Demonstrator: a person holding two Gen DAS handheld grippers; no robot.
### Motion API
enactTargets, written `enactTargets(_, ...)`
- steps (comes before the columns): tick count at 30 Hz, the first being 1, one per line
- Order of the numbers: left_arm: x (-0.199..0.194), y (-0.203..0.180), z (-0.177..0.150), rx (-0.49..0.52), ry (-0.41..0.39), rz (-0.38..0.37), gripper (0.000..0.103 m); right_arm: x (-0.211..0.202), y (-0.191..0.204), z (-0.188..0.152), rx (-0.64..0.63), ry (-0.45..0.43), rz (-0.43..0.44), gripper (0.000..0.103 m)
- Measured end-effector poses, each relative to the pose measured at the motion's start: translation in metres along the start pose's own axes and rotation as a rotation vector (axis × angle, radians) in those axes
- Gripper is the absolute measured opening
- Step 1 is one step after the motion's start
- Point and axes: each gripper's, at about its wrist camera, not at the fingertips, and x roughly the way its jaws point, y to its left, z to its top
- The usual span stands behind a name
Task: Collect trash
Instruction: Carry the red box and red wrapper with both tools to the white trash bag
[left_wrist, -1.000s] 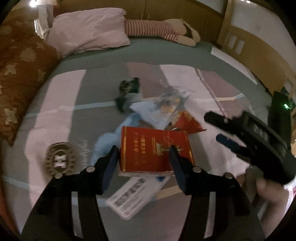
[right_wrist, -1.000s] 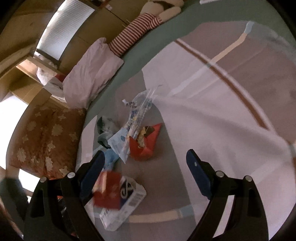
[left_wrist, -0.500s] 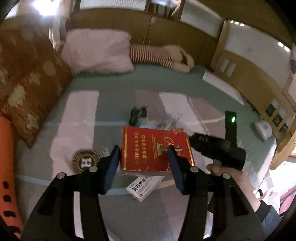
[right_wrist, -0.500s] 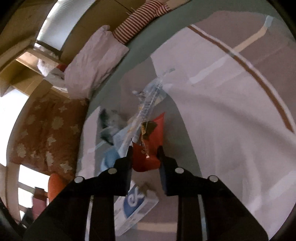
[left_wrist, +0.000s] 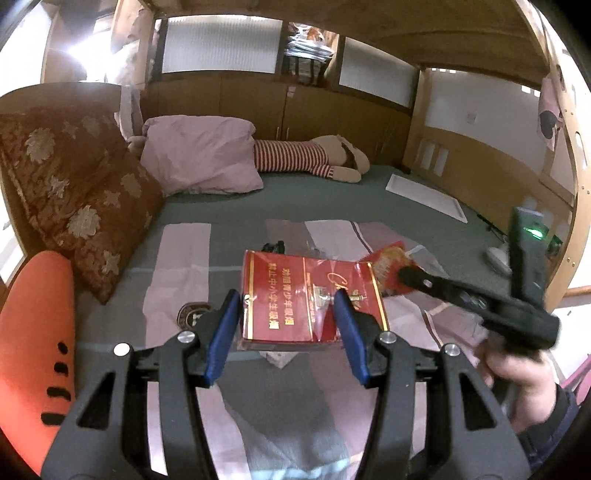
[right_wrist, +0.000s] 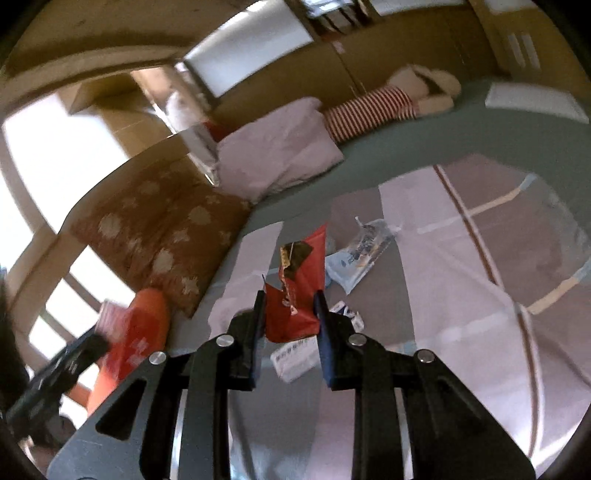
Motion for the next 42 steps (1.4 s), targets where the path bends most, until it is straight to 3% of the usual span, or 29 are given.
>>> enactTargets(3, -0.005, 0.002, -0.011, 0.0, 0.0, 0.005, 0.053, -0.011, 0.004, -0.024, -0.054, 0.007, -0.062, 0.026)
enactTargets(9, 0.004, 0.016, -0.027, -0.026, 0.04, 0.039, 0.053, -0.007, -0.001, -0.028, -0.076, 0.012, -0.107, 0.026)
enactTargets(34, 0.015, 0.015, -0.024, -0.024, 0.069, 0.048, 0.053, 0.0, 0.0, -0.03, -0.087, 0.047, -0.103, 0.026)
enactTargets(37, 0.016, 0.009, -0.022, -0.022, 0.073, 0.03, 0.053, -0.017, 0.001, -0.028, -0.099, 0.005, -0.109, 0.026)
enactTargets(42, 0.021, -0.032, -0.022, 0.019, 0.087, -0.059, 0.054, -0.098, -0.017, -0.034, -0.055, -0.127, -0.123, 0.026)
